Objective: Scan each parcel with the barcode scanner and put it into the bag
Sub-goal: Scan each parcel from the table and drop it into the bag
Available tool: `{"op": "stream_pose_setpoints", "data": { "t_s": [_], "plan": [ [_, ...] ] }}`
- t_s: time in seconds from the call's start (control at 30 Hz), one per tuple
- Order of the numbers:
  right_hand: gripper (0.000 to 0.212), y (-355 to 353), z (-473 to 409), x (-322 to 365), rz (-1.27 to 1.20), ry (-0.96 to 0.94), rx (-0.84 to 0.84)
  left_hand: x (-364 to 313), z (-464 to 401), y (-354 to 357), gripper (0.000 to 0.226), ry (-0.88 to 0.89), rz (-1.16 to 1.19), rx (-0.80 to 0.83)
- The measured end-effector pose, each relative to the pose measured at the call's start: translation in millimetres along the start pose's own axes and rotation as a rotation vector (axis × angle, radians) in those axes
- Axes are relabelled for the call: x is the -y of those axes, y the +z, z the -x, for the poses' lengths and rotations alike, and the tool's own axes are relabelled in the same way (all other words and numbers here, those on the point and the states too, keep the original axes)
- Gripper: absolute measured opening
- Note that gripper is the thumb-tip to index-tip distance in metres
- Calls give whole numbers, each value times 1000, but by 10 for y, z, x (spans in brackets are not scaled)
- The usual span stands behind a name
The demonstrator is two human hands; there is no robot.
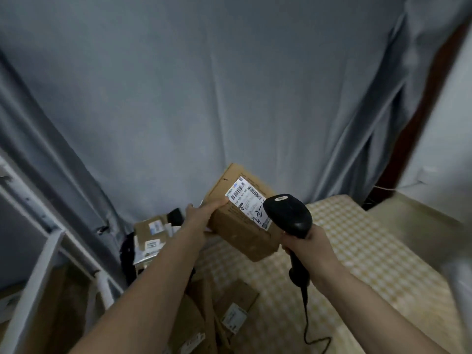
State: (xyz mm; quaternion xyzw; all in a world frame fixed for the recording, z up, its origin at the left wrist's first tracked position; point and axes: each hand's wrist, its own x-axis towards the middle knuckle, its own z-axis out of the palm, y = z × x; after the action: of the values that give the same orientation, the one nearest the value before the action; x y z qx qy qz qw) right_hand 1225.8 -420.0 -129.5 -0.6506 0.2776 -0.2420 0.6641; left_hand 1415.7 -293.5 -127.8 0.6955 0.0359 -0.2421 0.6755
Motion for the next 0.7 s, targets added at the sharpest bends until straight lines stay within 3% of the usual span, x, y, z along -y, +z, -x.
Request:
{"op": "stream_pose_setpoints", "data": {
  "t_s": [0.17,0.33,0.53,0.7],
  "plan": [
    [35,-621,196,-42,-92,36,-126,353,76,786,120,-15,-119,185],
    [33,-1368,401,-113,-91,72,-300,528,462,1732,81,44,-200,340],
    [20,-2464,791,-139,-79,124,-525,885,982,2896,106,-35,-216,585],
    [14,-3326,1147,-205,-82,173,-663,1270,1568,3779,81,-61,-244,680]
  ]
}}
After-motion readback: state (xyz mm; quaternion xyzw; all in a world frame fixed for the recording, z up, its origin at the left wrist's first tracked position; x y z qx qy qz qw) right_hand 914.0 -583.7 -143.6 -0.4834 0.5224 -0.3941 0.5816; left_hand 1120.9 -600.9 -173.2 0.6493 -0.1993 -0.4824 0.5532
